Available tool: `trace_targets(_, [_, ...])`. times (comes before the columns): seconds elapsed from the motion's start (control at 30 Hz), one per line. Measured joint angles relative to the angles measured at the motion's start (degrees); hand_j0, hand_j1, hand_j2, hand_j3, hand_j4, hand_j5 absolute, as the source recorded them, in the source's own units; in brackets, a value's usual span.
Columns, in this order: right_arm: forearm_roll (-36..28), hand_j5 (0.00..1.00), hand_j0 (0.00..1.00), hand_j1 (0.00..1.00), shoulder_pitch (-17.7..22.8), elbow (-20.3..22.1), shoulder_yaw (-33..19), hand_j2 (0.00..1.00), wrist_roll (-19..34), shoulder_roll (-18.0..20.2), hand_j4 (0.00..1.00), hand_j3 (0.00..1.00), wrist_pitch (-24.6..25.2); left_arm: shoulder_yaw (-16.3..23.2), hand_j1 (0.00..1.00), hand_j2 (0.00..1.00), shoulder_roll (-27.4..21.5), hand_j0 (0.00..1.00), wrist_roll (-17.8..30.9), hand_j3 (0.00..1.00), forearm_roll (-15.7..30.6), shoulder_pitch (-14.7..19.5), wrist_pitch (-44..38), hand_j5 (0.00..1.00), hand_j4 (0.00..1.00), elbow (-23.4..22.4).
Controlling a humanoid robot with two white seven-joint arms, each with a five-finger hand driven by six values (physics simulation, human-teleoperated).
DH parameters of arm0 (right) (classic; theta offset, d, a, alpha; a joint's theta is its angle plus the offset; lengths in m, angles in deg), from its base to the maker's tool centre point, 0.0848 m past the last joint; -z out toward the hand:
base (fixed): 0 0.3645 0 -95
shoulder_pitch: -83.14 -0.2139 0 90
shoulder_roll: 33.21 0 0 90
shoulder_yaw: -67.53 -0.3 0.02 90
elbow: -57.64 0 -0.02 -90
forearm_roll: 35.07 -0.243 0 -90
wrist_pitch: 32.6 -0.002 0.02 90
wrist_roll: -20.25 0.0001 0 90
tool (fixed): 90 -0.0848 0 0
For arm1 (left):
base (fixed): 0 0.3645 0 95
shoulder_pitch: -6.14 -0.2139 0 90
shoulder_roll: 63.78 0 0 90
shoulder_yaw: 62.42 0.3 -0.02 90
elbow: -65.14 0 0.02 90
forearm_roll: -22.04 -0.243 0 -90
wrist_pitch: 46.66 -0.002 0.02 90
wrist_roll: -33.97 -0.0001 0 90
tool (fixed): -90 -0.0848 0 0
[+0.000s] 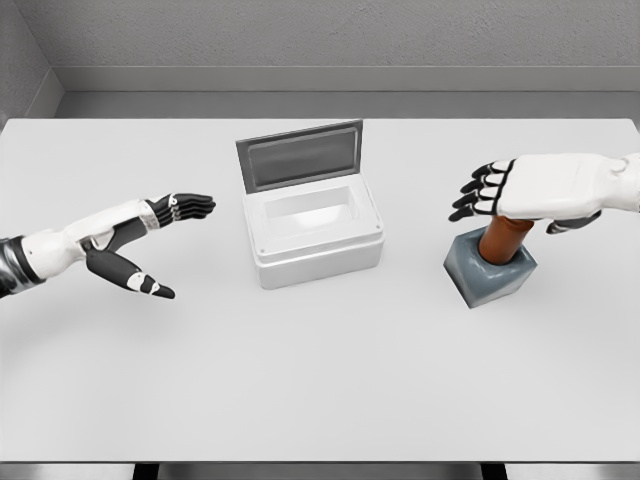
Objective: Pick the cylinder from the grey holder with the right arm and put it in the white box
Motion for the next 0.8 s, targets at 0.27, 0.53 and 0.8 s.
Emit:
trace_targets(0.27, [1.13,1.00,1.00,1.00,0.35,-0.39,0.28,1.00,0.00,-0.78,1.00,1.00,0.00,-0.03,1.00,1.00,0.11,1.00,0.07,1.00,-0.34,0.18,0.00,1.00,1.00,-0.15])
trace_targets(0.53, [1.82,1.00,1.00,1.00,0.79,-1.14,0.32,1.00,0.00,-0.98,1.00,1.00,0.00,-0.03,1.00,1.00,0.74,1.00,0.08,1.00,-0.69,0.18,0.00,1.00,1.00,-0.12])
trace_targets(0.8, [2.63,1.00,1.00,1.00,0.88,-1.49,1.09,1.00,0.00,-1.06,1.00,1.00,0.01,-0.03,1.00,1.00,0.81,1.00,0.08,1.00,-1.04,0.18,0.00,1.00,1.00,-0.03])
